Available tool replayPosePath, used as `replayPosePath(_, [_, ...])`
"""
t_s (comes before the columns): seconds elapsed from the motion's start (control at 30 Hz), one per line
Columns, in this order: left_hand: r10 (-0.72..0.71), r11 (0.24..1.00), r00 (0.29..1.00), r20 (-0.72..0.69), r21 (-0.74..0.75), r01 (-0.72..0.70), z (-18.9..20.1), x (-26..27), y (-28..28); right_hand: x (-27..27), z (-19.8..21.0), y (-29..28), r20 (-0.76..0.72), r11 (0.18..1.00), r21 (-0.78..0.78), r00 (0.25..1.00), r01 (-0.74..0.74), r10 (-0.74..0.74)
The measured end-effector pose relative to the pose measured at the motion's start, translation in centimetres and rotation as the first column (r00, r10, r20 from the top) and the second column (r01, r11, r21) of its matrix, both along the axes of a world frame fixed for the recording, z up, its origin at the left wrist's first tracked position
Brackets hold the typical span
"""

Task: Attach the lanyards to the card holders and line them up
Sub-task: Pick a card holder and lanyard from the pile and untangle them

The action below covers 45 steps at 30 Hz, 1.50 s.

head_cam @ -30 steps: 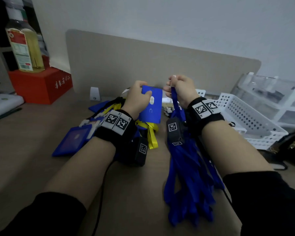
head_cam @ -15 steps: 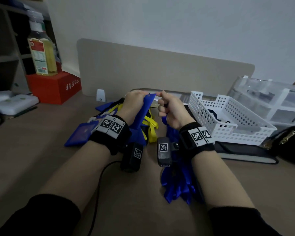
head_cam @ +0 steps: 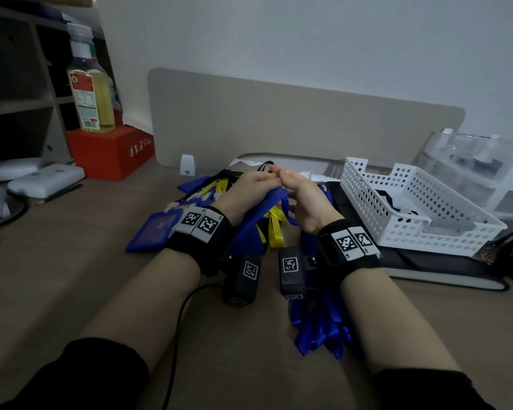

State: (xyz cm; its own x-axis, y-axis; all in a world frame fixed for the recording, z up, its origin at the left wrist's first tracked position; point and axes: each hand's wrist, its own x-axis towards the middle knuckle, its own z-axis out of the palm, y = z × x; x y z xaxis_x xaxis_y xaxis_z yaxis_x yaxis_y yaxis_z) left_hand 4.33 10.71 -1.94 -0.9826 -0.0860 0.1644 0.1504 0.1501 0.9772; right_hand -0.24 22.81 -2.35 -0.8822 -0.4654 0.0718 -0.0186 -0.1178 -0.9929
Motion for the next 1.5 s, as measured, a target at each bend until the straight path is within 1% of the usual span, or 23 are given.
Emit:
replayPosePath(0.1, [0.013,0.999,1.0,-0.007,-0.037,-0.013,-0.2,-0.3,0.2,0.2,0.1,-0.2,0.066,0.997,-0.075,0.998,-0.007,0.012])
replayPosePath(0.2, [-0.031,0.997,0.999,-0.023,-0.071,0.029,-0.5,-0.4,0.4,0.0,0.0,-0.7,0.084,0.994,-0.109,0.996,0.023,-0.014])
replayPosePath(0.27, [-0.053,0.992,0.999,-0.006,-0.111,0.052,-0.6,-0.5,0.4,-0.2,-0.2,-0.9,0.117,0.991,-0.133,0.993,0.031,-0.015])
replayPosePath(0.37, [-0.033,0.991,0.998,0.046,-0.128,0.039,-0.6,-0.8,0.5,-0.2,0.0,-1.1,0.186,0.989,-0.144,0.982,0.018,0.009])
replayPosePath(0.47, [-0.021,0.994,0.997,0.078,-0.105,0.029,-0.4,-0.6,0.5,-0.2,0.0,-1.2,0.241,0.991,-0.136,0.97,0.011,0.022])
replayPosePath(0.6, [0.021,0.993,0.999,0.05,-0.121,-0.015,-0.5,-0.7,0.5,-0.1,-0.1,-1.2,0.256,0.992,-0.128,0.967,0.012,0.021])
replayPosePath(0.67, [0.041,0.996,0.998,0.044,-0.087,-0.037,-0.4,-0.7,0.7,-0.2,-0.1,-1.1,0.263,0.988,-0.157,0.964,0.009,0.033])
replayPosePath(0.7, [0.055,0.998,0.997,0.051,-0.042,-0.053,-0.3,-0.6,0.7,0.0,0.0,-1.0,0.267,0.985,-0.172,0.963,0.008,0.039])
replayPosePath(0.8, [0.087,0.994,0.99,0.107,0.062,-0.094,-0.2,-0.6,0.5,0.0,0.1,-0.6,0.261,0.98,-0.199,0.964,-0.003,0.056])
replayPosePath(0.93, [0.135,0.981,0.971,0.197,0.112,-0.159,-0.5,-0.4,0.5,-0.5,-0.5,-0.3,0.246,0.989,-0.145,0.969,0.012,0.024])
replayPosePath(1.0, [0.139,0.979,0.969,0.205,0.118,-0.165,-0.5,-0.5,0.6,-0.9,-1.0,-0.5,0.25,0.992,-0.118,0.968,0.038,-0.007])
replayPosePath(1.07, [0.139,0.982,0.969,0.206,0.095,-0.162,-0.7,-0.9,0.5,-1.4,-1.4,-0.6,0.243,0.991,-0.098,0.968,0.089,-0.063])
replayPosePath(1.13, [0.138,0.986,0.967,0.212,0.065,-0.155,-0.9,-1.1,0.3,-1.7,-1.6,-0.7,0.238,0.982,-0.117,0.964,0.146,-0.115])
replayPosePath(1.23, [0.1,0.995,0.968,0.229,-0.016,-0.099,-0.9,-1.2,0.2,-2.1,-1.7,-0.5,0.195,0.963,-0.124,0.957,0.241,-0.214])
replayPosePath(1.3, [0.066,0.996,0.965,0.253,-0.069,-0.051,-0.9,-1.1,0.2,-2.1,-1.8,-0.4,0.199,0.956,-0.161,0.957,0.246,-0.213])
replayPosePath(1.33, [0.037,0.999,0.962,0.27,-0.041,-0.027,-0.9,-1.1,0.3,-2.3,-1.9,-0.5,0.204,0.953,-0.182,0.957,0.243,-0.205])
replayPosePath(1.37, [-0.008,1.0,0.957,0.291,0.025,0.0,-0.8,-1.0,0.2,-2.3,-2.0,-0.5,0.199,0.952,-0.188,0.959,0.241,-0.203])
replayPosePath(1.43, [-0.084,0.988,0.945,0.315,0.148,0.039,-0.8,-1.1,-0.1,-2.5,-2.1,-0.6,0.162,0.958,-0.148,0.961,0.247,-0.223])
replayPosePath(1.5, [-0.107,0.972,0.943,0.314,0.233,0.033,-0.9,-1.2,-0.5,-2.3,-2.1,-0.5,0.117,0.958,-0.115,0.961,0.262,-0.249])
